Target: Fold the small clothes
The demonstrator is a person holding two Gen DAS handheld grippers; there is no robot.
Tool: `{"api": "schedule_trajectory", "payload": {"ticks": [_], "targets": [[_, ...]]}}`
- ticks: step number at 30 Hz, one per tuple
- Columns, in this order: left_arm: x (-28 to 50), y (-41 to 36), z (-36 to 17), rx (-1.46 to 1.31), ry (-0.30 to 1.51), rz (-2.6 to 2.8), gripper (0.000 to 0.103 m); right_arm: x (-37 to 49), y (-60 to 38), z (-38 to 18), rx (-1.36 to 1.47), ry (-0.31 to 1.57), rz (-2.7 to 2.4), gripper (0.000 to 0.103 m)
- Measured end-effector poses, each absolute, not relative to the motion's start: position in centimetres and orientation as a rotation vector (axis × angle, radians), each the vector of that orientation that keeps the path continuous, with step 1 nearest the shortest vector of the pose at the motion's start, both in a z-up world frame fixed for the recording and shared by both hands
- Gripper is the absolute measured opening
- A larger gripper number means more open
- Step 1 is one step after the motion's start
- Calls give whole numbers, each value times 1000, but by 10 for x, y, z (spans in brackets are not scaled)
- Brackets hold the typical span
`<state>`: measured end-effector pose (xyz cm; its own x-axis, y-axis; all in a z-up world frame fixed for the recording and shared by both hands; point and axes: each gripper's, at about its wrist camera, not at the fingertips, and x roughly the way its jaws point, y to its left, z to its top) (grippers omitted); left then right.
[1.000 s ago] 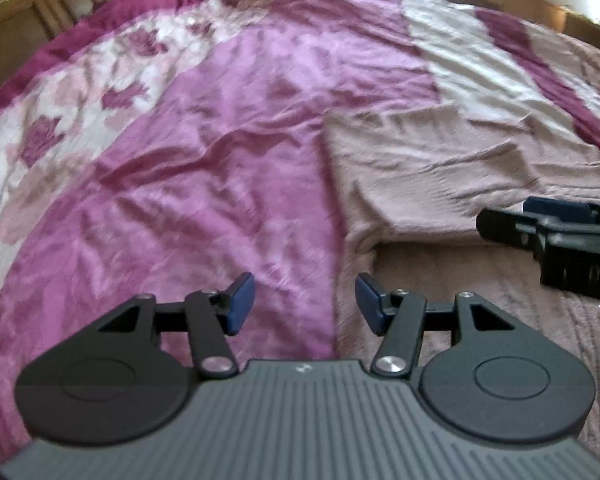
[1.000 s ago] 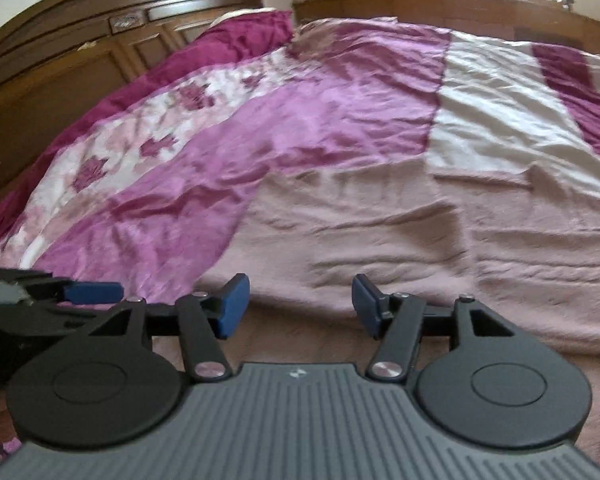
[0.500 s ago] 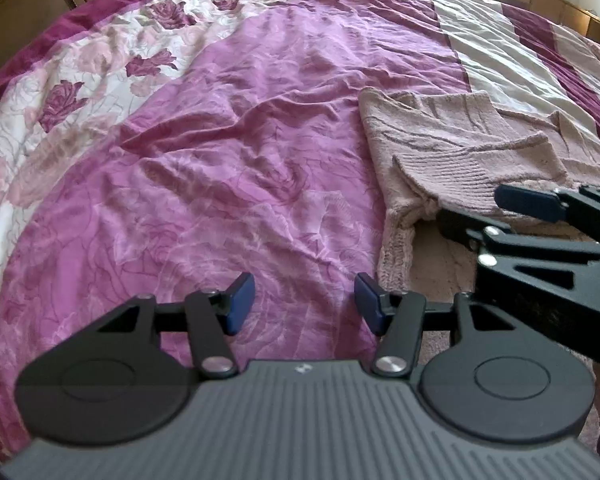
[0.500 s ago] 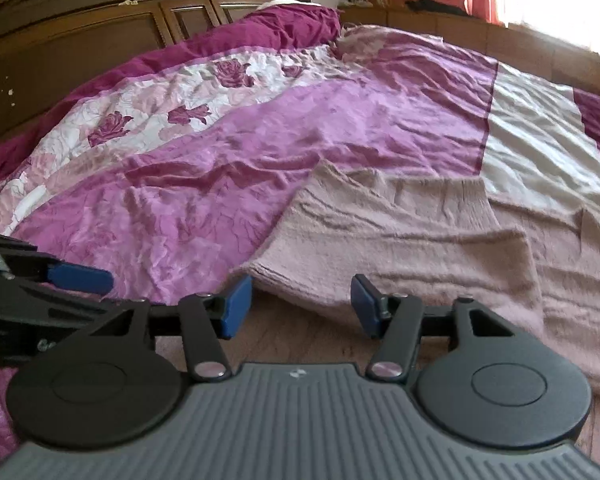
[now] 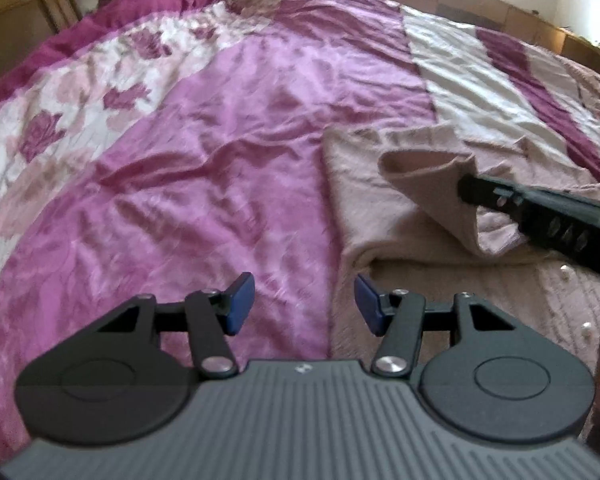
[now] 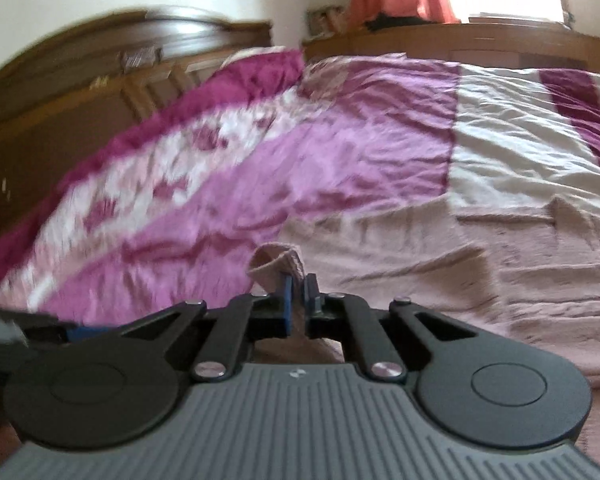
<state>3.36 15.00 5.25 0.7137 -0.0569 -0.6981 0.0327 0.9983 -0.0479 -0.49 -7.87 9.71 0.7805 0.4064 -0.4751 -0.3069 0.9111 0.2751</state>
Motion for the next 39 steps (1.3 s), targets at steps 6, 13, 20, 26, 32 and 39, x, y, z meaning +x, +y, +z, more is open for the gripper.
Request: {"api": "schedule_trajectory", "payload": {"ticks": [6,13,20,26,32,39], "targets": [[51,127,61,-26,714,-108,57,-4,-133,121,329,496,310,5],[80,104,49,-20,709,-130,57,-8,-205,134,363,436,173,5],[94,99,23,7,778,-75,57,-18,-279,112,375,443,-1,5],[93,98,17,22,788,-66,57,-25,-326,67,417,524,-142,5],[95,93,21,62,791,-67,57,-33,-348,38,473,646,-175,7],[96,85,32,49,751,-85,57,-25,-347,60,462,596,-186,49]]}}
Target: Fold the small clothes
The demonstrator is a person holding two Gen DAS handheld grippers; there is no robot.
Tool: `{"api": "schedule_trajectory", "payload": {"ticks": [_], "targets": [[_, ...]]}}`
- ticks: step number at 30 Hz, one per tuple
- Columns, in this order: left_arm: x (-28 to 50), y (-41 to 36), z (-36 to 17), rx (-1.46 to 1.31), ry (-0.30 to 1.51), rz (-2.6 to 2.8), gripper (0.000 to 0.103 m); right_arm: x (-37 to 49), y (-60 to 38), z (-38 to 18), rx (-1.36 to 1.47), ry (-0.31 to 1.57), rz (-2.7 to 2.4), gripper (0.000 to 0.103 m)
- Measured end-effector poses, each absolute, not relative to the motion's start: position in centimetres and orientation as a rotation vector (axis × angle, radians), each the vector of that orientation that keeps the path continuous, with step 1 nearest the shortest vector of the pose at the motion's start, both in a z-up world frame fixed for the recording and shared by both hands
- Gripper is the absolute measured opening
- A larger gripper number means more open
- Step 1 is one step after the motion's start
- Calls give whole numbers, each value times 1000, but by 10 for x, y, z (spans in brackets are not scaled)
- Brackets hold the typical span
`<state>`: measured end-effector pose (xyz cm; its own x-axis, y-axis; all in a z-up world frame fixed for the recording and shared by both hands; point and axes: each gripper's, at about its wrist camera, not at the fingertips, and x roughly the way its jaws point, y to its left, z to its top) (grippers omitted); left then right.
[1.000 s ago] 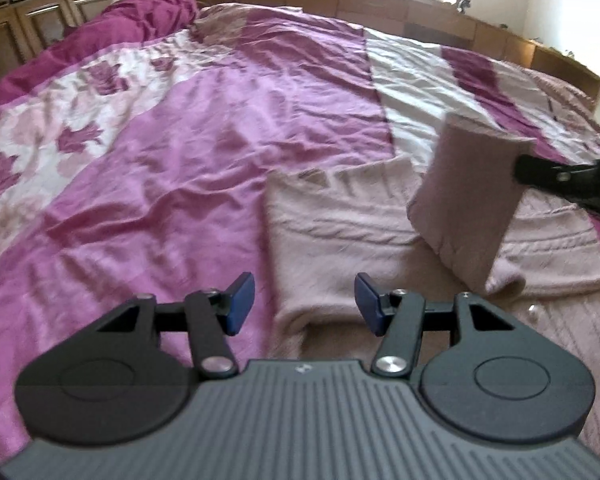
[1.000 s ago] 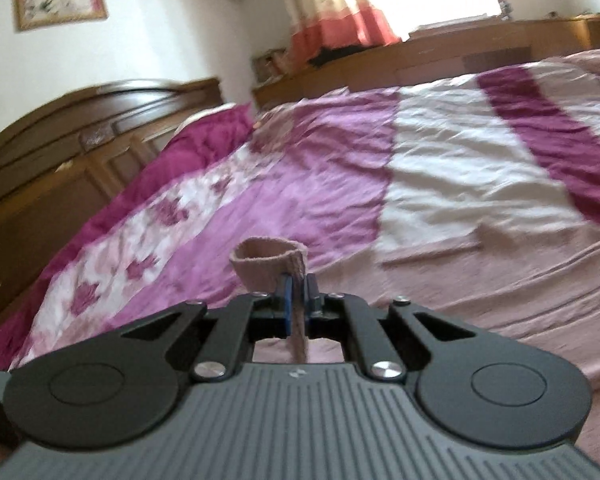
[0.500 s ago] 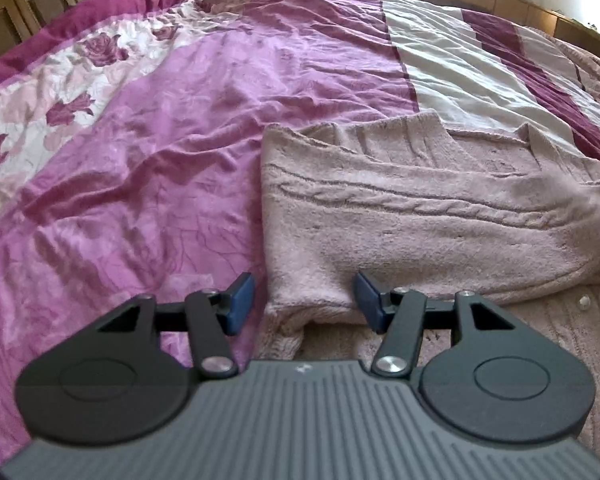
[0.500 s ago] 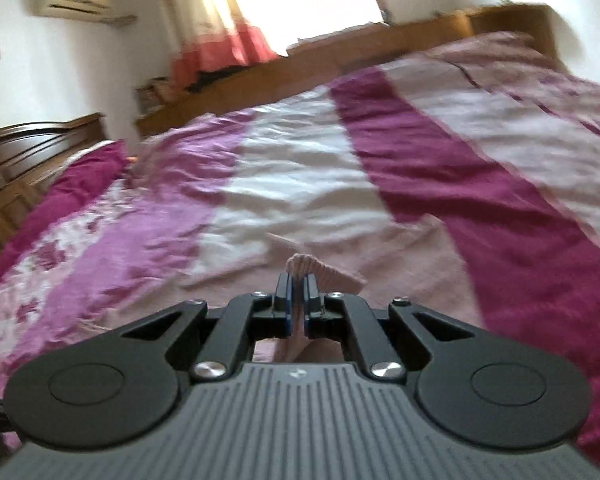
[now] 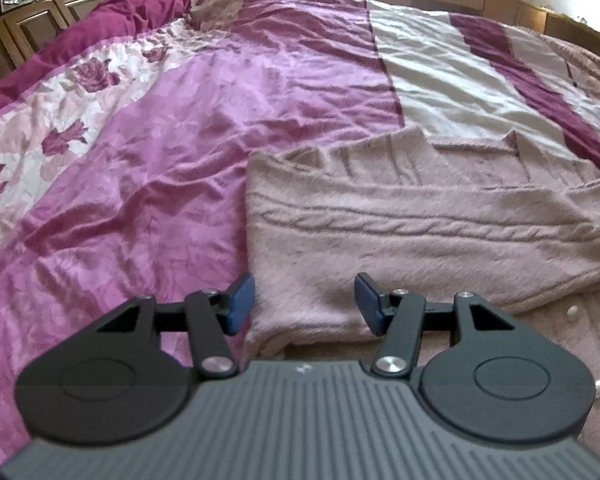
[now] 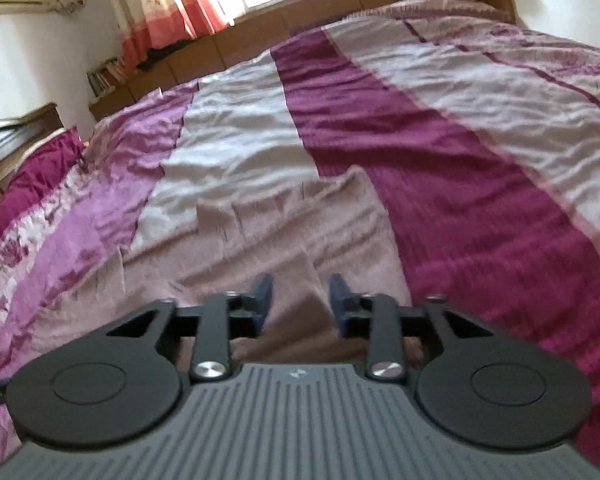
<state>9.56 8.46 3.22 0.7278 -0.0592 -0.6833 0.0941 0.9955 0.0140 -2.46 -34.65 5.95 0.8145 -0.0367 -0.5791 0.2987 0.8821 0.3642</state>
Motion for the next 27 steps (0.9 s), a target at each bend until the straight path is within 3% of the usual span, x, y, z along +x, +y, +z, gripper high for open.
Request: {"api": "schedule_trajectory", "payload": {"ticks": [11,12,13,15,16,23,27], "targets": [[101,70,22,72,755,-82,57,22,-344,41,354,663,-169,50],[101,70,22,75,754,-83,57,24,-342,39,330,664,-167,47],[101,70,21,78,753,-83,57,24,-339,39,306,661,-166,32],[100,70,19,77,751,-81,57,23,-333,41,263,652,-142,14],[100,70,18,74,751,-79,57,21,-330,43,238,634,-140,10],[100,66,15,78,745,-60,58,12,-332,64,169,496,-175,9],[101,64,14,84,744,-49,59,23,-344,56,177,540,-226,6]]}}
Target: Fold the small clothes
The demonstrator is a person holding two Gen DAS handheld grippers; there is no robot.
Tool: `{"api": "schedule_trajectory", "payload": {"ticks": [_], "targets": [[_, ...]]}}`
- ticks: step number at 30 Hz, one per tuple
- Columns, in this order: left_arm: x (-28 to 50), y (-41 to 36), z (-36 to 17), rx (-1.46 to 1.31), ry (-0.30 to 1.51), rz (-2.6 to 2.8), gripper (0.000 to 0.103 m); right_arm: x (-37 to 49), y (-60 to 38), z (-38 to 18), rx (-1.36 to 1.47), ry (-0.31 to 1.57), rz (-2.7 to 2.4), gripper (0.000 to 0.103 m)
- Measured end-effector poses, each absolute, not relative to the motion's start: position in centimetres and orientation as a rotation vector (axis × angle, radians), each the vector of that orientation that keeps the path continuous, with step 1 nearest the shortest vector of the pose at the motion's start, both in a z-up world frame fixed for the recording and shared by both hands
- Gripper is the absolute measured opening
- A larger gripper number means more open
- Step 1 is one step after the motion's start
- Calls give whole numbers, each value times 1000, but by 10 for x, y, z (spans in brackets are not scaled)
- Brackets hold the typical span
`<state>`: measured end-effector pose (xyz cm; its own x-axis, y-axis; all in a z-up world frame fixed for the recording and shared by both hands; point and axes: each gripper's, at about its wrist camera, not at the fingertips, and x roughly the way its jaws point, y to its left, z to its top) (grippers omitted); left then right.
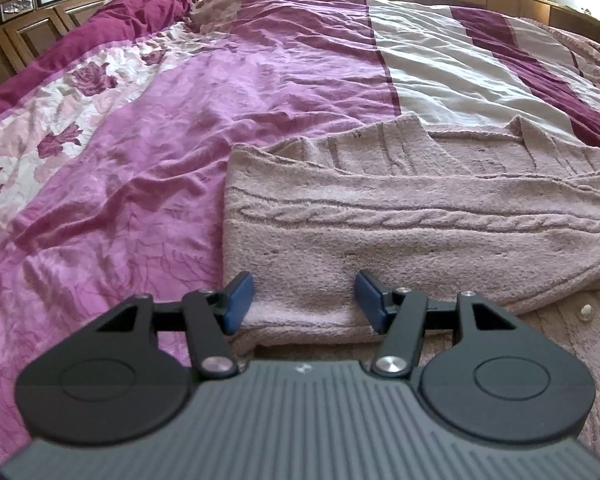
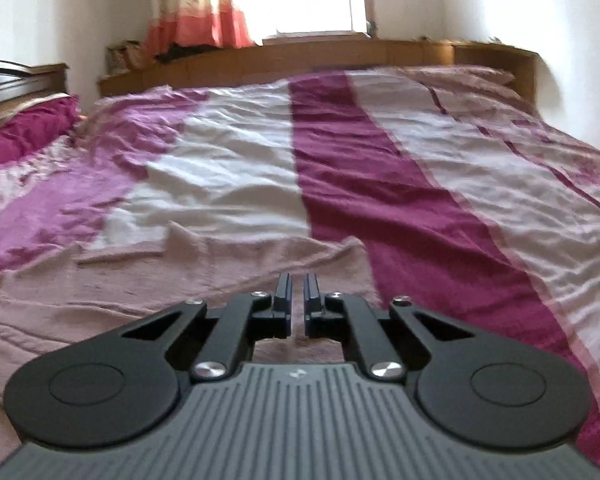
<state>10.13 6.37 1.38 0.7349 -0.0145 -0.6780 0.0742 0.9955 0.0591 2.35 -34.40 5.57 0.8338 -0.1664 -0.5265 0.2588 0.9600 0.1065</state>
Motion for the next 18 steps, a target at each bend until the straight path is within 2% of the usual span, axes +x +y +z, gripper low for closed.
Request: {"api": "schedule_trajectory", "payload": {"ticks": [3,6,8,13,18], "targets": [[101,64,14,82,745,-49,59,27,-359,44,255,613,-262,6],[101,65,13,73,746,-53,59,12,-363,50,335,580,-250,7],[101,65,13,76,745,-51,60,2,-357,58,358,556,-199,13],[101,65,13,79,742,-44,60,-7,-325,69,337,544,-50,41],[101,65,12,81,745,-51,61,1,-299,48,248,624,-47,42]]}}
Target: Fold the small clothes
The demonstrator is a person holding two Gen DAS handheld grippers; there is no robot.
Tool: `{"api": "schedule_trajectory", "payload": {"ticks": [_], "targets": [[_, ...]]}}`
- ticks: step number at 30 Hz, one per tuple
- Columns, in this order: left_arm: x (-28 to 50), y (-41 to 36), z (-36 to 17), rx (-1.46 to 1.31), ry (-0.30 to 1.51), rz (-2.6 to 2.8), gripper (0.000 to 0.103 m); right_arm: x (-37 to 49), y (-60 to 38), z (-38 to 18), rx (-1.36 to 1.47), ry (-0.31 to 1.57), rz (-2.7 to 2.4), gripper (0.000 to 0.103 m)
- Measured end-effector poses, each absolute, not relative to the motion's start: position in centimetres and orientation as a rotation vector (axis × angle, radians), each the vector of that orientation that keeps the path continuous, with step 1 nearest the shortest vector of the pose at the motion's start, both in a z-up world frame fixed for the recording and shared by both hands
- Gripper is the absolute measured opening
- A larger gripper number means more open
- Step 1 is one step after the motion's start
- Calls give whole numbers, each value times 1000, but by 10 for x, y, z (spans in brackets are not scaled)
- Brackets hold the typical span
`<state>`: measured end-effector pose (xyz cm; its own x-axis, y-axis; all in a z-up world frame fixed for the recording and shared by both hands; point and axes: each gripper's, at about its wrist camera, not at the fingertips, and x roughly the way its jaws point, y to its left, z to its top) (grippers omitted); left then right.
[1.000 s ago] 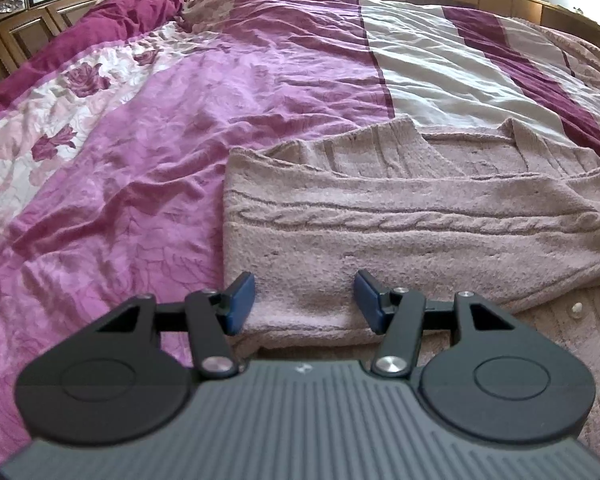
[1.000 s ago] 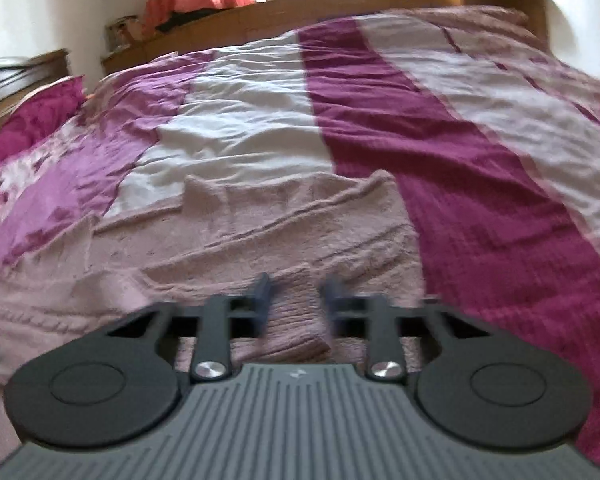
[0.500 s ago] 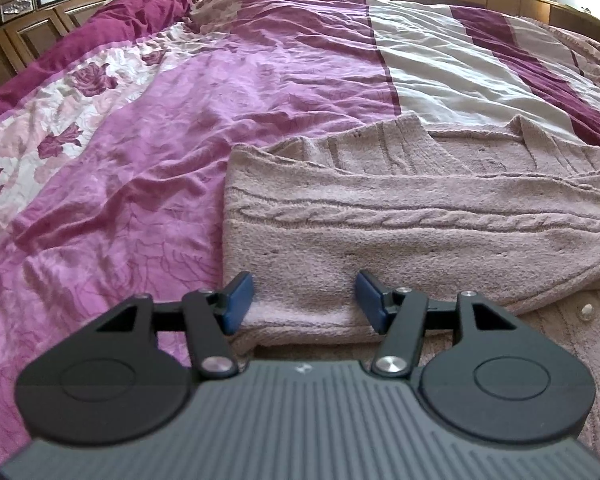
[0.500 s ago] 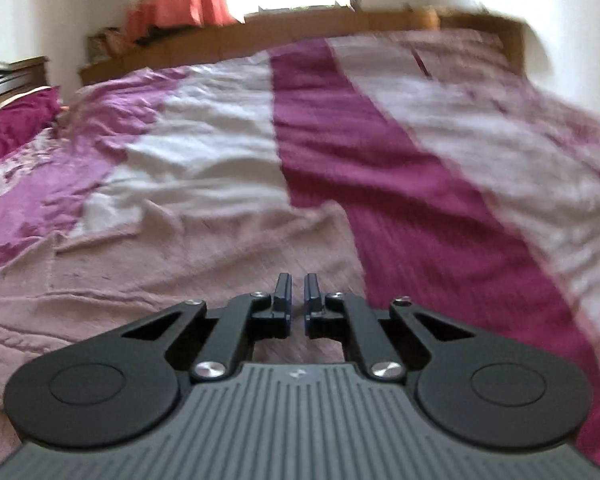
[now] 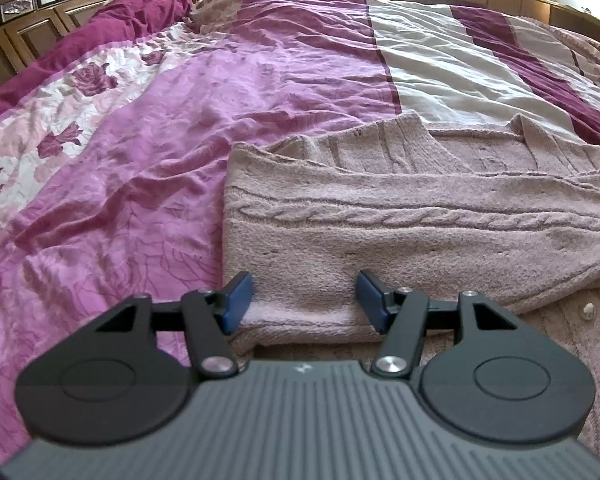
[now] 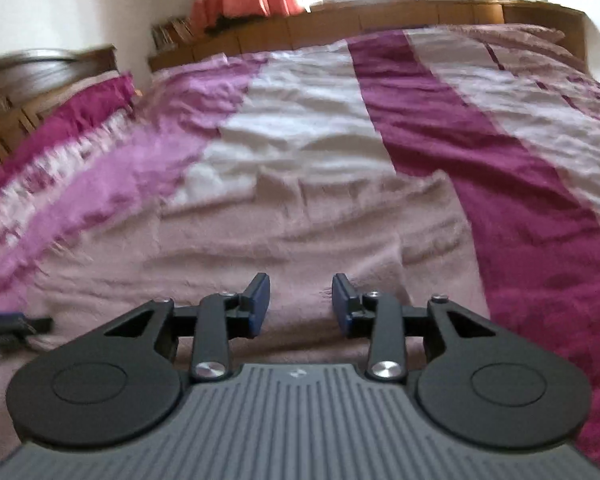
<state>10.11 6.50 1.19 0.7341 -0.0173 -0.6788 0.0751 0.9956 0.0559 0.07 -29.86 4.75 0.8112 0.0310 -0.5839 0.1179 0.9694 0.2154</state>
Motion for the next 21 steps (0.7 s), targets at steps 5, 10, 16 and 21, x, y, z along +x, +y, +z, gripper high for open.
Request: {"api": "schedule_trajectory", "payload": {"ticks": [5,10,16,21], "targets": [[101,67,13,70,746,-54,62,-2,-311,37,307,615,-80,42],[99,71,18,53,765,-58,62,-17,-319,49,340,608,-63,47],[79,79,35,60,776,-85,62,-50,-320,60,378,616,-62,57],[49,92,47,46,795,-84,62,-79,-316,66,391,661,-36,57]]}}
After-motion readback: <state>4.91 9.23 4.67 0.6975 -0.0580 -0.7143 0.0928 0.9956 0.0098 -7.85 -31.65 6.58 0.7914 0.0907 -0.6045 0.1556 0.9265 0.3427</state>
